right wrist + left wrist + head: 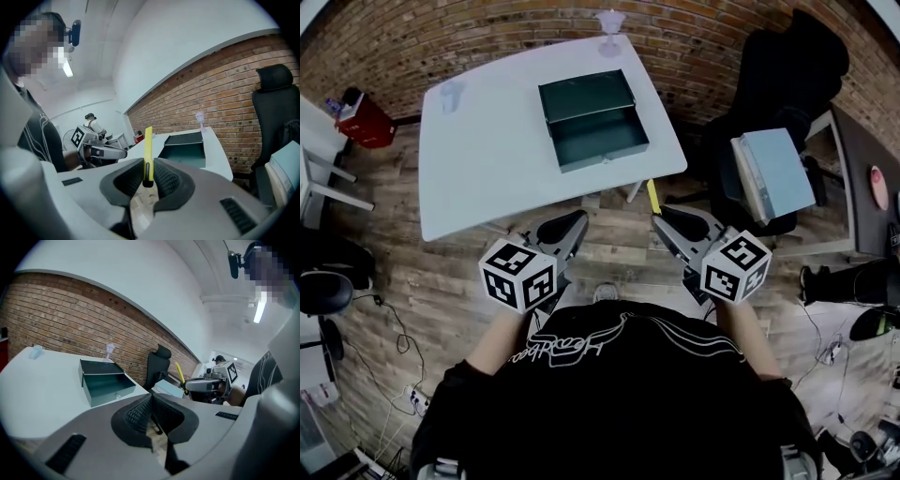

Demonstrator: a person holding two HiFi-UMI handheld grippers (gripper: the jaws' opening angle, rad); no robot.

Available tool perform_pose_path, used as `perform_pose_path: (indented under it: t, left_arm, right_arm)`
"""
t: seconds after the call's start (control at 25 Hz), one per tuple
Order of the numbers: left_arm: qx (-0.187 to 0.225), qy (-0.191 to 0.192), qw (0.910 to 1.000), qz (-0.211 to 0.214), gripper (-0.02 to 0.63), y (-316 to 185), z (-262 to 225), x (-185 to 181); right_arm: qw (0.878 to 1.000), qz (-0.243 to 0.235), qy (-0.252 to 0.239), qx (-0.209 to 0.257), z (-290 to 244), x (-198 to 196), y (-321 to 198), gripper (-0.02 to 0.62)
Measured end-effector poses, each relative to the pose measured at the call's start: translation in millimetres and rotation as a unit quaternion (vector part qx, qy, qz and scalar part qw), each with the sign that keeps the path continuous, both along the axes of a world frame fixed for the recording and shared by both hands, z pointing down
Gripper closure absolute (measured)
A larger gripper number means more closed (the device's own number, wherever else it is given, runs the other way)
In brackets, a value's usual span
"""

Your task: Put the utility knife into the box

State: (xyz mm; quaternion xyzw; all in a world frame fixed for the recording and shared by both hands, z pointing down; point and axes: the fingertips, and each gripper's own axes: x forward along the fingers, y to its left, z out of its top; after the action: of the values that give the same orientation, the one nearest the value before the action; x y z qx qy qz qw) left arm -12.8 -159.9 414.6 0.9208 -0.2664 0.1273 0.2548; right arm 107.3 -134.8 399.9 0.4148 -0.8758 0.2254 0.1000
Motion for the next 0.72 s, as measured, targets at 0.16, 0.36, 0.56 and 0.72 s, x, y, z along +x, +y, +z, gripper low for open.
perform_pose_path:
  t: [0.16, 0.36, 0.56, 0.72]
  left_arm:
    - [0.0, -0.005, 0.9999, -0.01, 0.573, -18, 4, -6]
    - [-0.003, -0.017, 0.9993, -0.035, 0.573, -38, 11, -19]
    - [-0.009, -0.029, 0.9979, -0.057, 0.573, -55, 19, -22]
    - [-0.009, -0.032, 0.9967, -0.074, 0.574, -73, 13, -27]
  right_arm:
    - [1.0, -0.016, 0.021, 0.002, 2, -6, -23, 0.529]
    - [0.997, -0.046, 0.059, 0.01, 8, -15, -52, 0.529]
    - [0.995, -0.073, 0.064, 0.006, 19, -18, -84, 0.529]
    - [0.994, -0.083, 0.07, -0.005, 27, -21, -115, 0.529]
